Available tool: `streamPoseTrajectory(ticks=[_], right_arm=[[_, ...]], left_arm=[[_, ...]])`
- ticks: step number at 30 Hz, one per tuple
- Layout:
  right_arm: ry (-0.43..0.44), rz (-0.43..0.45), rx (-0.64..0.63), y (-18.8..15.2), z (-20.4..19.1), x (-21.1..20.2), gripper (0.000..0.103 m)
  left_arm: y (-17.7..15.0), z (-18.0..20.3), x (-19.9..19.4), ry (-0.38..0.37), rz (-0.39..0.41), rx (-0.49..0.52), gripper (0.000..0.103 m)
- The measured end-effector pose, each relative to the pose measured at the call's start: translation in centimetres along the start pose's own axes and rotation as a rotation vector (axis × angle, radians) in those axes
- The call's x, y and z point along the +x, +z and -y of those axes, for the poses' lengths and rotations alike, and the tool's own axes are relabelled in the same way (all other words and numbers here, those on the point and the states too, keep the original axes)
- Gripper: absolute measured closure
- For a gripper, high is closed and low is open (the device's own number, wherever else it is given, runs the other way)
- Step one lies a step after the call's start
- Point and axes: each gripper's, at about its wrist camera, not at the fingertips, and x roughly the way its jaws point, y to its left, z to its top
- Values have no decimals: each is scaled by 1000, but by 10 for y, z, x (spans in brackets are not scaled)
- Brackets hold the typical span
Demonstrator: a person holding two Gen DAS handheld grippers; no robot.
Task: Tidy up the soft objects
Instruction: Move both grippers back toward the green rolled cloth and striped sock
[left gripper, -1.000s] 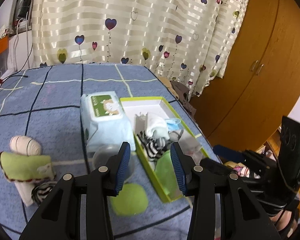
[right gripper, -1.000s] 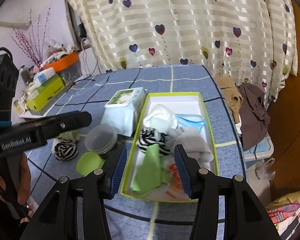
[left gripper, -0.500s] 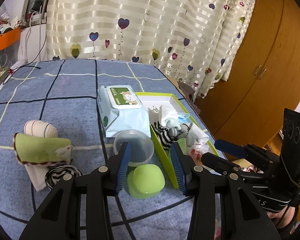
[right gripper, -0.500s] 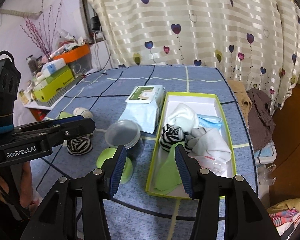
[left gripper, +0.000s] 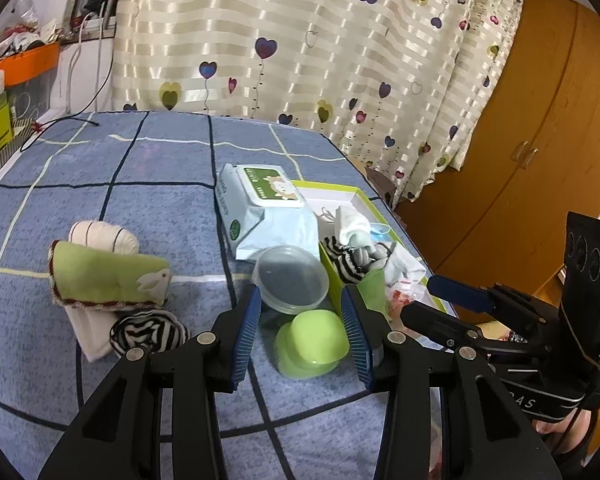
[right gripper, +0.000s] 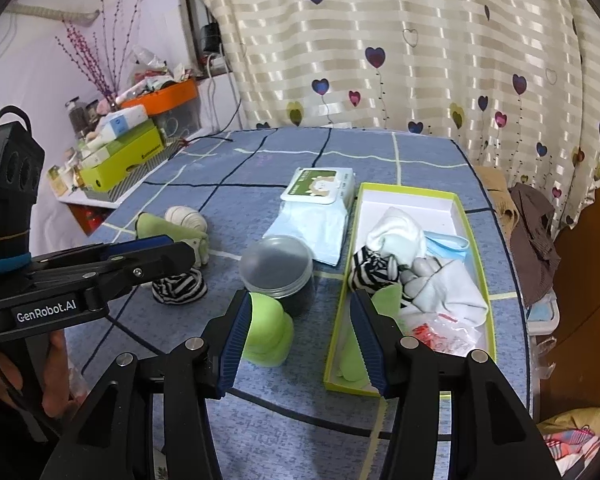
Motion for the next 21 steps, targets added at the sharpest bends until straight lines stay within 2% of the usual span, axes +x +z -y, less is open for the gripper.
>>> streamPoseTrajectory(ticks=[11, 21], right_arm=[[36, -17, -45, 7, -28, 15, 52], [99, -56, -126, 17, -65, 46, 52]], left_arm=[[-10, -40, -18, 54, 12, -78, 60], [-23, -95, -28, 122, 17, -187, 60]])
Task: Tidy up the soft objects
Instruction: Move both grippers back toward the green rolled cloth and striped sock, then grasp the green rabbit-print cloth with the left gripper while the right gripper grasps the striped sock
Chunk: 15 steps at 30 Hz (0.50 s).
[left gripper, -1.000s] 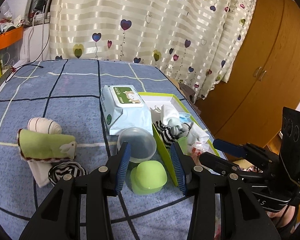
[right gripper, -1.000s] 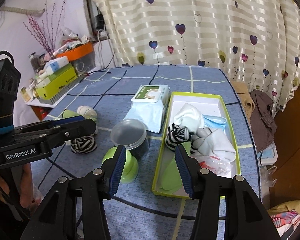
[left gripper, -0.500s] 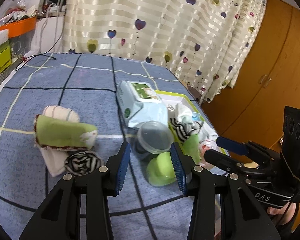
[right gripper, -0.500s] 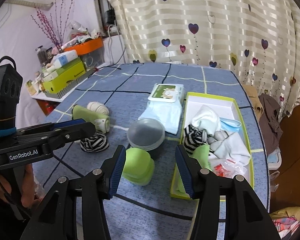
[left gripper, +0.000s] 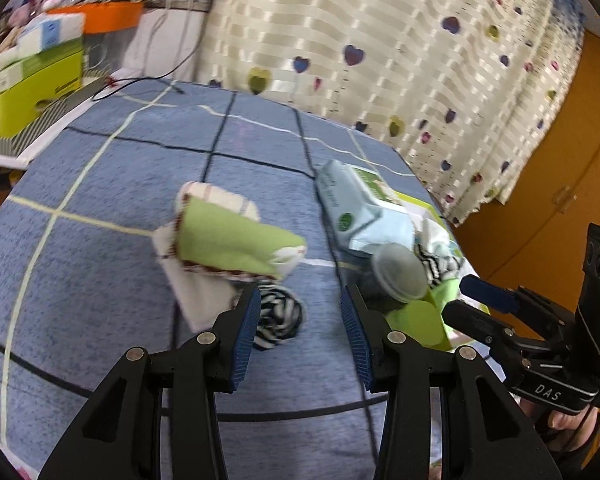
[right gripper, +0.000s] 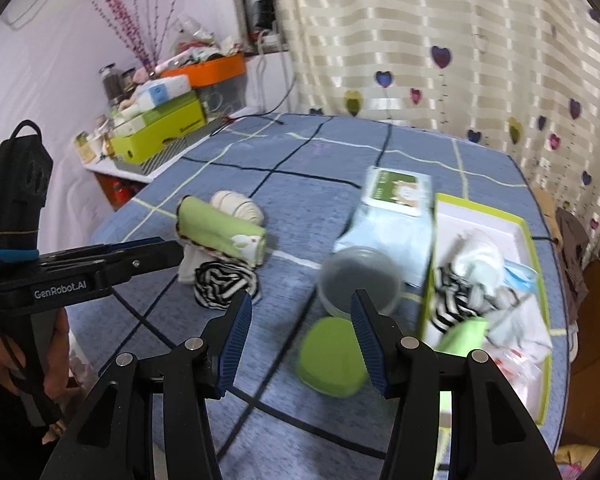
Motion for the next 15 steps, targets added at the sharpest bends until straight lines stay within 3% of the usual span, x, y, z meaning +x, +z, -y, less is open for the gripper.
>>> streamPoseTrajectory(ticks=[15], right_arm=[[57, -120, -163, 39, -51, 80, 51]], left_arm=[[5, -64, 4, 45, 7, -116, 60]])
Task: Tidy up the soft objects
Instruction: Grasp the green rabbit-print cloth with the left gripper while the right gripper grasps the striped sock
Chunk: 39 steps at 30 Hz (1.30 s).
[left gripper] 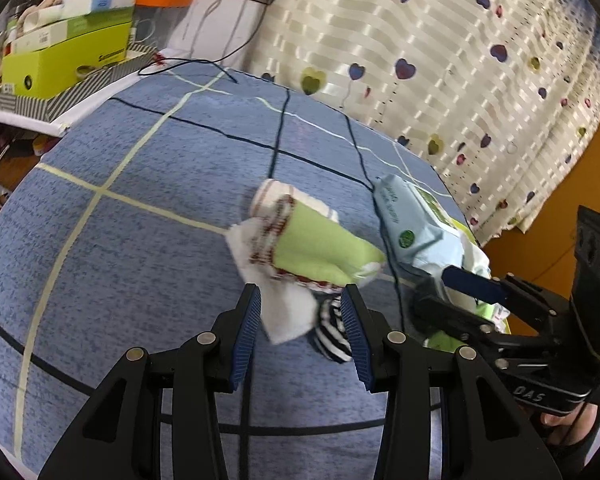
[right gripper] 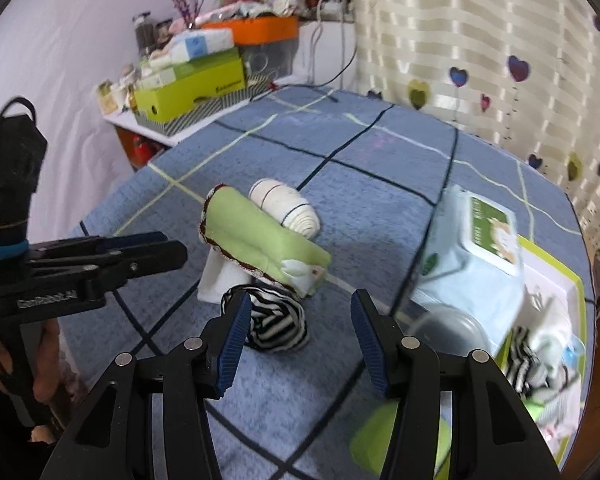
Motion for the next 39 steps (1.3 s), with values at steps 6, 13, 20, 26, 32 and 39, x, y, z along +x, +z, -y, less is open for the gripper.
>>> streamPoseTrajectory(ticks=[6, 13, 20, 26, 32, 39], right_arm=[[59, -89, -11, -5, -14, 35, 48], [53, -186, -44, -9, -29, 68, 46], [38, -208, -66, -13, -29, 73, 71], [32, -150, -61, -13, -26, 52, 87], [21, -89, -25, -10, -14, 28, 87], [9, -55, 12, -8, -1, 16, 87]], left_arm=[[4, -20, -1, 13, 14, -35, 60], [5, -27, -1, 9, 14, -42, 60], [9, -24, 0, -8, 16, -28, 60], [19, -12, 3, -28, 20, 22, 60], [48, 6, 17, -48, 45, 136, 60], [67, 23, 49, -91, -15, 252, 60]])
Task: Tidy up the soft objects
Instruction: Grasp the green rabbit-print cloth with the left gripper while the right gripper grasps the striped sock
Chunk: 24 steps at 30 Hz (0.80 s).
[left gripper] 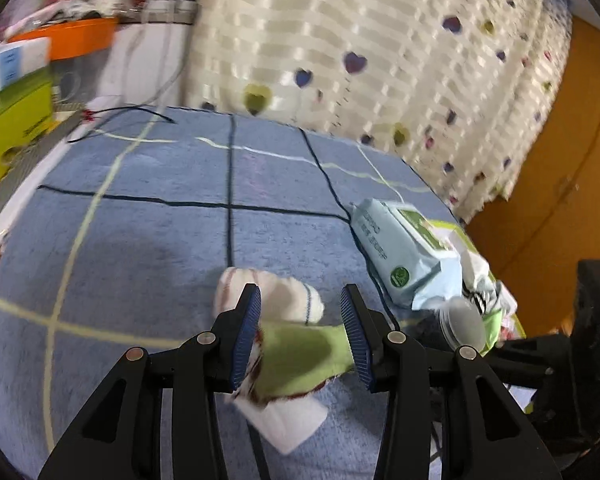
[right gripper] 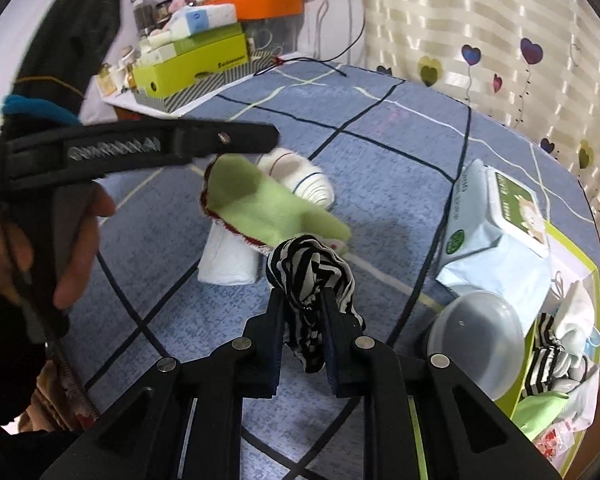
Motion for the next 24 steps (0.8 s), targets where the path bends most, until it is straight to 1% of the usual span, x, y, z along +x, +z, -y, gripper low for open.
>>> streamPoseTrajectory(ticks=[2, 5, 12, 16, 19, 22, 24], right_arm=[[-5, 7, 9, 0, 4, -4, 87], [-12, 19, 20, -2, 9, -11, 87], [-20, 48, 43, -6, 16, -22, 87], [-18, 58, 50, -7, 18, -27, 87], [-18, 63, 51, -7, 19, -30, 87], [-17, 70, 53, -8, 20, -32, 87], [-15, 71, 56, -9, 19, -33, 87]], left_arm=[[-2, 2, 5, -1, -27, 27, 60], [-10, 11, 3, -6, -54, 97, 60], [-31, 24, 1, 32, -107, 255, 60], [-34, 31, -1, 50, -121, 322, 60], [-41, 40, -1, 56, -135, 422, 60], [-47, 43, 1, 55, -153, 456, 59], [-50, 47, 0, 62, -160, 483, 57]])
